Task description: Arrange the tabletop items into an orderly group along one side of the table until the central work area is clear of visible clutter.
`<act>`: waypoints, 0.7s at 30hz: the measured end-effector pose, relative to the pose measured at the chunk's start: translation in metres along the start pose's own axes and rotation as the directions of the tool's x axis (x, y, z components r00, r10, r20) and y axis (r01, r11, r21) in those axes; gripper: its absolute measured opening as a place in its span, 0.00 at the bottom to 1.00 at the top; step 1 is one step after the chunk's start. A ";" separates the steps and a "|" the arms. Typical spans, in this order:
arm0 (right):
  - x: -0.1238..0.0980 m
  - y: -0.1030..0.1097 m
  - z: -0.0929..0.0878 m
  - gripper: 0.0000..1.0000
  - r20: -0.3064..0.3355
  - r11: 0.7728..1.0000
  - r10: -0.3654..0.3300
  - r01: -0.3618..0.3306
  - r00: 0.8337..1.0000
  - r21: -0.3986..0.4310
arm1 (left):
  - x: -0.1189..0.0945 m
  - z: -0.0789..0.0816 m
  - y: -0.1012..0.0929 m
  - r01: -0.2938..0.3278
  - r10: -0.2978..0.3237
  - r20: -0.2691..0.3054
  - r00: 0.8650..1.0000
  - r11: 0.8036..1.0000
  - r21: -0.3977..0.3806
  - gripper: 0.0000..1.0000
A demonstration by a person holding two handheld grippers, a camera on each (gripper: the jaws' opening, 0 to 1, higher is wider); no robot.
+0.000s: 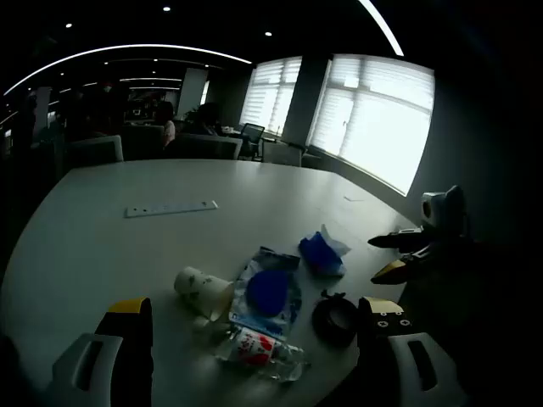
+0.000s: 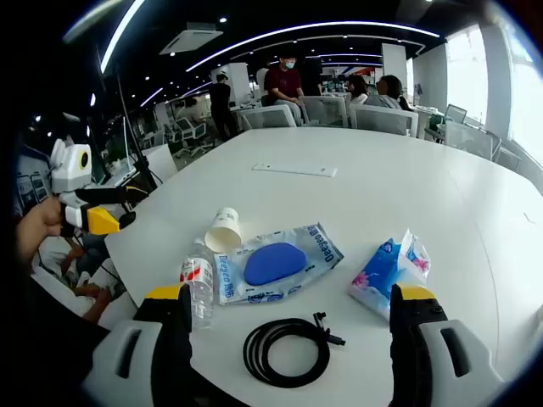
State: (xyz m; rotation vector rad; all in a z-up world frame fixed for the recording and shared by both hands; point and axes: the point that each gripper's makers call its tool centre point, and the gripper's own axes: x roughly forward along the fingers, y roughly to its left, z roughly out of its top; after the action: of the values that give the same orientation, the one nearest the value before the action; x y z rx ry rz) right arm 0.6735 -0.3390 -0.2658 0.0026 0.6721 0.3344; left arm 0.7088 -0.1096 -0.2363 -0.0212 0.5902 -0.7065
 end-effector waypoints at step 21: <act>0.000 0.000 -0.002 0.94 0.001 1.000 -0.004 0.004 1.000 0.009 | -0.001 -0.001 -0.001 0.001 -0.001 0.002 1.000 1.000 -0.004 1.00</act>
State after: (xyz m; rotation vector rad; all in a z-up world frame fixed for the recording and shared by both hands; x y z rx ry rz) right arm 0.6717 -0.3394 -0.2675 0.0097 0.6727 0.3271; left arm 0.7073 -0.1093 -0.2360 -0.0260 0.5900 -0.7066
